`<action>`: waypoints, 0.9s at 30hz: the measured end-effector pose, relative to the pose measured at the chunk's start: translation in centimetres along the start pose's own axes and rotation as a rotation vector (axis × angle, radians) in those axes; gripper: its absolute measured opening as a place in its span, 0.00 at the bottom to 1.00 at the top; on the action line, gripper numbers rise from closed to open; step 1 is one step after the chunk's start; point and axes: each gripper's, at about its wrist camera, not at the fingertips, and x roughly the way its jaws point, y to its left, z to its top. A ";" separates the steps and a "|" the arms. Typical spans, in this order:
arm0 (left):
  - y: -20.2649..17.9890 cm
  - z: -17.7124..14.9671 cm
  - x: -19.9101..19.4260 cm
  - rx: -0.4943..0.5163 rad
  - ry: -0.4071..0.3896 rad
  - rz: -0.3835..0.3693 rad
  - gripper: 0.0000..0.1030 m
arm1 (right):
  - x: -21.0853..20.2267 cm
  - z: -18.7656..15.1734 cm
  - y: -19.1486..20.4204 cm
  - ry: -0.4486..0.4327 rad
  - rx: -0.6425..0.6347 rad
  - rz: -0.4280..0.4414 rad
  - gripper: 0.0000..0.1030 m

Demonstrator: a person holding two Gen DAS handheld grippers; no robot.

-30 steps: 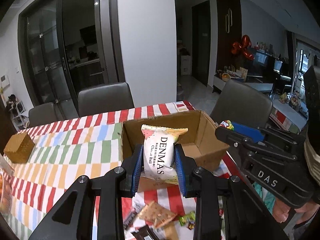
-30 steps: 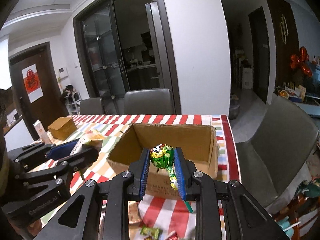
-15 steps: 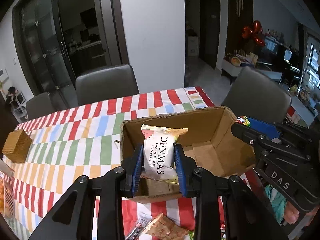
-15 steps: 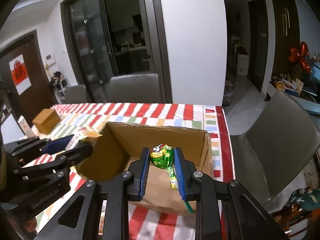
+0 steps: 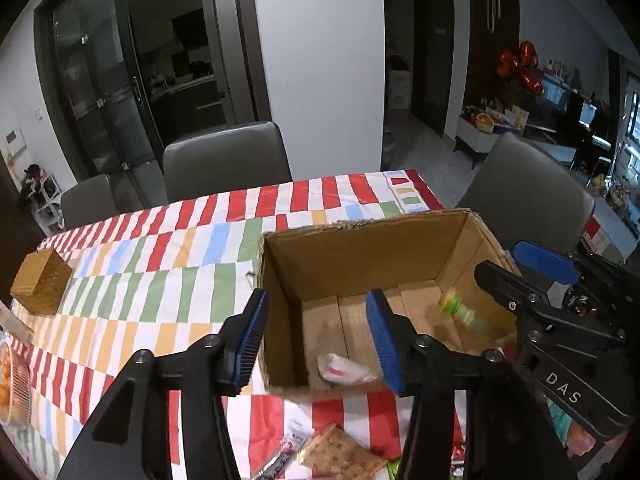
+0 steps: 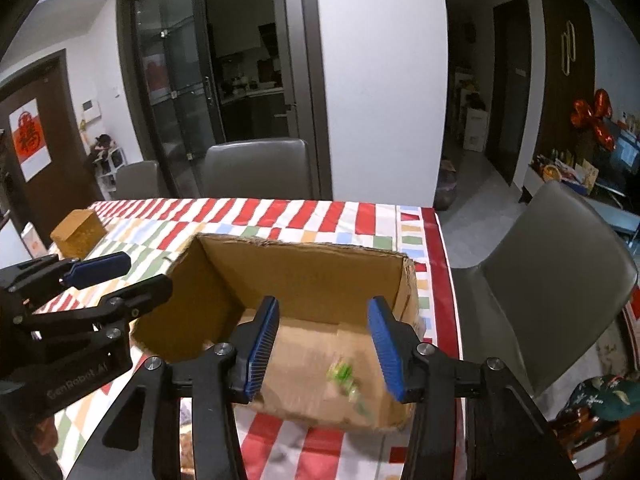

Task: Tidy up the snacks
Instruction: 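Move both open tools back toward the remaining snacks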

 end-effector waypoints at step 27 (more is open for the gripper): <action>1.8 -13.5 -10.8 0.023 -0.082 0.071 0.61 | -9.5 -10.3 7.1 -0.067 -0.156 0.188 0.46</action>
